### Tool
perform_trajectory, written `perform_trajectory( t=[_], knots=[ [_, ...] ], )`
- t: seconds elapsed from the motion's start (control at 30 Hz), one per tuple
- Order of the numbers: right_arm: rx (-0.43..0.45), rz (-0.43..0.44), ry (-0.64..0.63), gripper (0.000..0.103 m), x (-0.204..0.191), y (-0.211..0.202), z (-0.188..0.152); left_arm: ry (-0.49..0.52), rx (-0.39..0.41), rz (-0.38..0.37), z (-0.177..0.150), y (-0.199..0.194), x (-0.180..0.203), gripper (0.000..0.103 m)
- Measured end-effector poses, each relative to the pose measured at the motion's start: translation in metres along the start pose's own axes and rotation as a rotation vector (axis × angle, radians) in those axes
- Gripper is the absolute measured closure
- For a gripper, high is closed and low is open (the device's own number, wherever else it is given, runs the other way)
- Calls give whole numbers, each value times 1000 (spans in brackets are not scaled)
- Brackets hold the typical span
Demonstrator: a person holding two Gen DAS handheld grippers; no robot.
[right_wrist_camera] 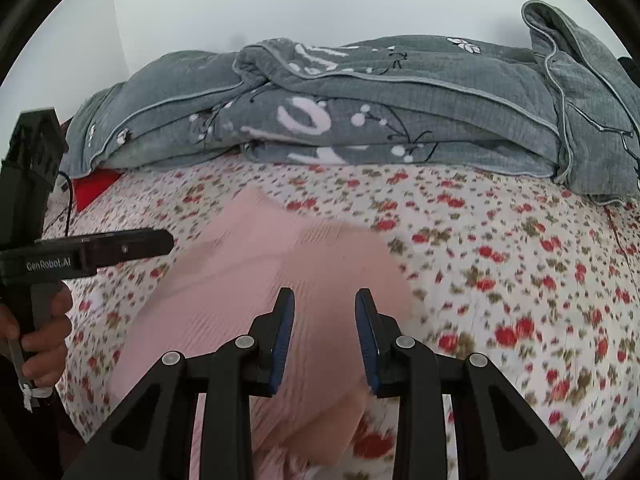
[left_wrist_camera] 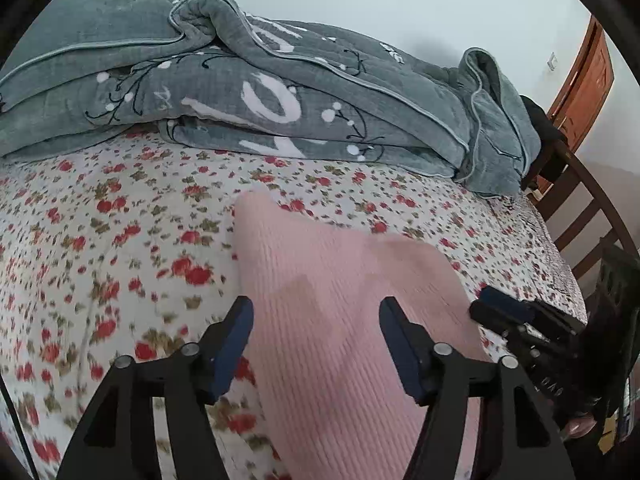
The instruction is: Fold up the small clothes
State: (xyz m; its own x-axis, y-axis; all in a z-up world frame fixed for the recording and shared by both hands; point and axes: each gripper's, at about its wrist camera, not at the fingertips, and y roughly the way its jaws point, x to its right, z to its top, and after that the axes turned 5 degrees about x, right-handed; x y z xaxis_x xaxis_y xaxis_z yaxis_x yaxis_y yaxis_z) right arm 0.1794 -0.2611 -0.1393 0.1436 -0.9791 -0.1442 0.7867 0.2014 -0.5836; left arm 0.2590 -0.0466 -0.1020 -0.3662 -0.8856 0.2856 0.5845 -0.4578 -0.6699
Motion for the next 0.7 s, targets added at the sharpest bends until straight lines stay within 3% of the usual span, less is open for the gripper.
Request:
perform_trajectory(
  t=[0.2,0.4,0.5,0.7],
  knots=[
    [7,21,2,72,9,25,22,-27,-16,-20,24,33,-13,34],
    [-58,39,-3,72,10,66,17,-83,-68,-130,38,75,-17,36],
    [-101,19,-21,72,11,84,7,-48,-85,-122,39,90,-13,36],
    [-104,64,35,72,23,86,8,-43,-111,-124,36,102,-15,36]
  ],
)
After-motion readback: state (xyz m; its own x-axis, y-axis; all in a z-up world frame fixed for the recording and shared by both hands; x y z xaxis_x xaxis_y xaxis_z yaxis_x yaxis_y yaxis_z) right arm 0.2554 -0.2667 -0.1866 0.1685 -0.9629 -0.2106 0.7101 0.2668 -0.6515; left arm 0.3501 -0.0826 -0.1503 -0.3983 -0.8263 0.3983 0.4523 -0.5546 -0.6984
